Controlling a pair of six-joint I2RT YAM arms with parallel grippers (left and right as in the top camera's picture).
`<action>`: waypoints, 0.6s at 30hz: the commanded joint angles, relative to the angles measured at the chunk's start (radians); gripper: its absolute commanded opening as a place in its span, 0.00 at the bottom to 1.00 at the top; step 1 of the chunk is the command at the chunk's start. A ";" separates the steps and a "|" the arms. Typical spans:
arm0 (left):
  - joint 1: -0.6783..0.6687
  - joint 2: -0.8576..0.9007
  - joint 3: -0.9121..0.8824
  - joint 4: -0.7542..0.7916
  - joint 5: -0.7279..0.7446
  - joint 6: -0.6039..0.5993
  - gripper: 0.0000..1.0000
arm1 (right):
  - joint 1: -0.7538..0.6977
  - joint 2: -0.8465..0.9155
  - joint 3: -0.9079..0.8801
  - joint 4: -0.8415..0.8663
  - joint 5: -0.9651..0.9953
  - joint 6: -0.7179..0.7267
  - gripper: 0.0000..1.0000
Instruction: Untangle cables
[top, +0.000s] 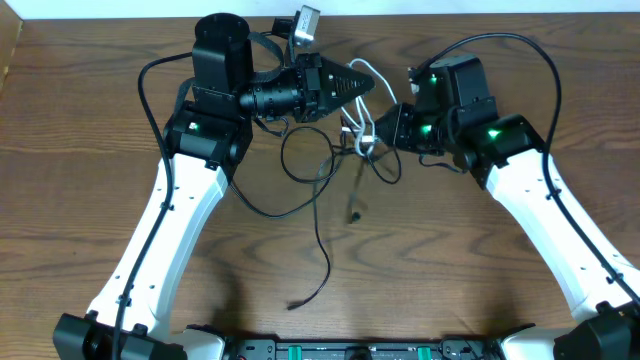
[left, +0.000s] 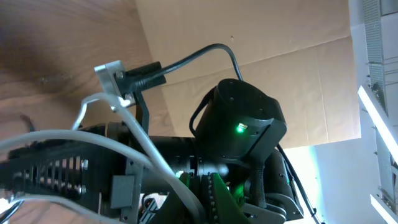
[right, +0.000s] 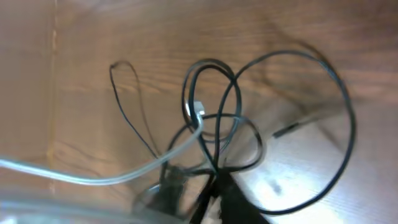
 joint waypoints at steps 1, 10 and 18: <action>0.000 -0.011 0.009 -0.015 -0.013 0.051 0.08 | 0.002 0.001 0.002 -0.002 0.008 -0.006 0.01; 0.009 -0.011 0.009 -0.498 -0.641 0.107 0.08 | -0.013 -0.118 0.003 -0.011 -0.069 -0.090 0.01; 0.009 -0.011 0.009 -0.681 -0.957 0.107 0.08 | -0.051 -0.320 0.003 -0.003 -0.045 -0.127 0.02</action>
